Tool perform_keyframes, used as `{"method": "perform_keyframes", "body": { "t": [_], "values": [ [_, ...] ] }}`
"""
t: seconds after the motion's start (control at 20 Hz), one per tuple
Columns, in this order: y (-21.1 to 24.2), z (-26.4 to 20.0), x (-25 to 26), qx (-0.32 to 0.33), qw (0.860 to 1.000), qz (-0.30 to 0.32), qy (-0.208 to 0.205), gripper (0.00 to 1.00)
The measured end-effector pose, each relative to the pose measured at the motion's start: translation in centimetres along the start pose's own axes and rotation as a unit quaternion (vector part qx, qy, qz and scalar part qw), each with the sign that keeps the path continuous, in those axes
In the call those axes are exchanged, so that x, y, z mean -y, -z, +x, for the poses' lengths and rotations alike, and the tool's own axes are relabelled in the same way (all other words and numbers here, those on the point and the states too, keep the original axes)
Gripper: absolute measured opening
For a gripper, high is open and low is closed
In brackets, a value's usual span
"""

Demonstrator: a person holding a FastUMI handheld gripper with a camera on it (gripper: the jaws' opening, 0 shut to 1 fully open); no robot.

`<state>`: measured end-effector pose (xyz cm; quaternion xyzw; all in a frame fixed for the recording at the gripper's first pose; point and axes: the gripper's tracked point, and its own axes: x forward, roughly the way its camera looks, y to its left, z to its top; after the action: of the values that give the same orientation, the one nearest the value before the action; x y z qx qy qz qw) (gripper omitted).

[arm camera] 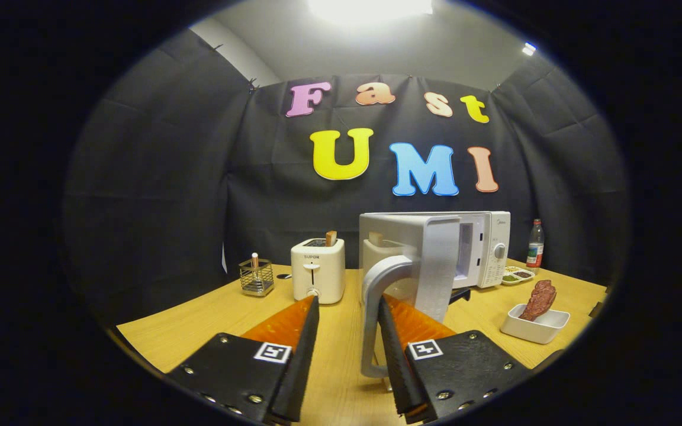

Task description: Open the microwave, put the food inside, and close the microwave door.

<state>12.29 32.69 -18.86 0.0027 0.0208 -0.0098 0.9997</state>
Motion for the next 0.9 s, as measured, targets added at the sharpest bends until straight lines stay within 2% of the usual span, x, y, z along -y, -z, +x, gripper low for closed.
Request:
{"method": "perform_keyframes", "body": {
  "t": [0.15,0.45,0.65,0.9],
  "values": [
    [-2.0,-3.4,-1.4,0.03,0.997,-0.017,-0.071,0.72],
    [-4.8,-6.7,3.8,0.064,0.989,-0.032,-0.133,0.72],
    [-4.0,-5.9,12.1,0.047,0.992,-0.034,-0.115,0.72],
    [-3.7,-4.2,24.5,0.049,0.998,-0.016,-0.033,0.72]
  ]
}}
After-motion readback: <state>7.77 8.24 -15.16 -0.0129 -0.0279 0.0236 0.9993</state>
